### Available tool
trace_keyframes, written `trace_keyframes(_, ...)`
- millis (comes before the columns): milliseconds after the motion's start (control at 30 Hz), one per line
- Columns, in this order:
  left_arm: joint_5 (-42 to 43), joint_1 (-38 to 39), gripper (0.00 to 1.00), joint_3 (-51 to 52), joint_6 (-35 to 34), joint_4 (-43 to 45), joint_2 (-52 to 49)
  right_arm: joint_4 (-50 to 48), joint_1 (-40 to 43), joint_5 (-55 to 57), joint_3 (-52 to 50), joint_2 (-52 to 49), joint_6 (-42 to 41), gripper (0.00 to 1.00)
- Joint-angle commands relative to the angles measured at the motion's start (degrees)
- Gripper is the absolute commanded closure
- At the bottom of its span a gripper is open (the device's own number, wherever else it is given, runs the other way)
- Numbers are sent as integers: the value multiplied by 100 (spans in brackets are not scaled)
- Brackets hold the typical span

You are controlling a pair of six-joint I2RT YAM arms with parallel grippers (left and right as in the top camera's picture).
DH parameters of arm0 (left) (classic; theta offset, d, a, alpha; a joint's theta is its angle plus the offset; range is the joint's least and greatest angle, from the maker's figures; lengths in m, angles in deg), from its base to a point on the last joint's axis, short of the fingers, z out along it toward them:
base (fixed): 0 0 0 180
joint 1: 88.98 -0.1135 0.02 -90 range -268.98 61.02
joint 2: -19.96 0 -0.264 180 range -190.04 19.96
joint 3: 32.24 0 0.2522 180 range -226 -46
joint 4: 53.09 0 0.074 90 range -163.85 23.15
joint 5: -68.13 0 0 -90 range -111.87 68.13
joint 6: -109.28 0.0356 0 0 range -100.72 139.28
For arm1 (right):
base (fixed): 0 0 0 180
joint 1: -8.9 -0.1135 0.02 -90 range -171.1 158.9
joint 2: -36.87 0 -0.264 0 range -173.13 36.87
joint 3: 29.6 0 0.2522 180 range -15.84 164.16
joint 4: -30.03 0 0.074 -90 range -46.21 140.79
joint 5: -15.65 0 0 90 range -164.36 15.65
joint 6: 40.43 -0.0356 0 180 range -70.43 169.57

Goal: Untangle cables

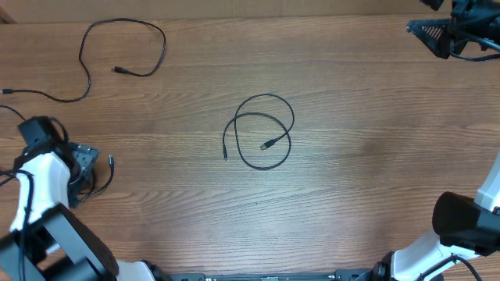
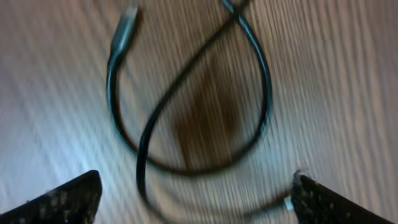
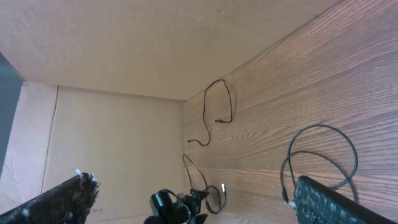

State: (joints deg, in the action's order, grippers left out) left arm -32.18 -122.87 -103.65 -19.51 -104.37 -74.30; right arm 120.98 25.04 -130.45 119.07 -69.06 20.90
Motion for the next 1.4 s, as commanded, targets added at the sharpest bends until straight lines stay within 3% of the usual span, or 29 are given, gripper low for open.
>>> trace_keyframes(0, -13, 11, 4, 50, 802, 210, -337, -13, 28, 17, 42, 26, 46, 0)
trace_keyframes(167, 249, 11, 10, 50, 815, 363, -743, -13, 28, 17, 42, 26, 46, 0)
trace_keyframes(267, 341, 15, 23, 50, 813, 459, -1064, -13, 28, 17, 42, 26, 46, 0)
trace_keyframes(400, 1248, 15, 22, 50, 820, 758, -1425, -13, 28, 17, 42, 26, 46, 0)
trace_keyframes(467, 1838, 7, 32, 50, 817, 929, -1541, -13, 28, 17, 42, 26, 46, 0)
trace_keyframes(500, 2387, 7, 52, 50, 813, 1121, -1622, -13, 28, 17, 44, 26, 46, 0)
trace_keyframes(733, 2841, 39, 93, 48, 297, 1499, -1668, -13, 28, 17, 44, 26, 46, 0)
trace_keyframes(1033, 3115, 15, 96, -450, 472, 1563, -1663, -13, 28, 17, 42, 26, 46, 0)
trace_keyframes(1367, 3327, -33, 96, -2391, 120, -164, -1663, -13, 28, 17, 44, 26, 46, 0)
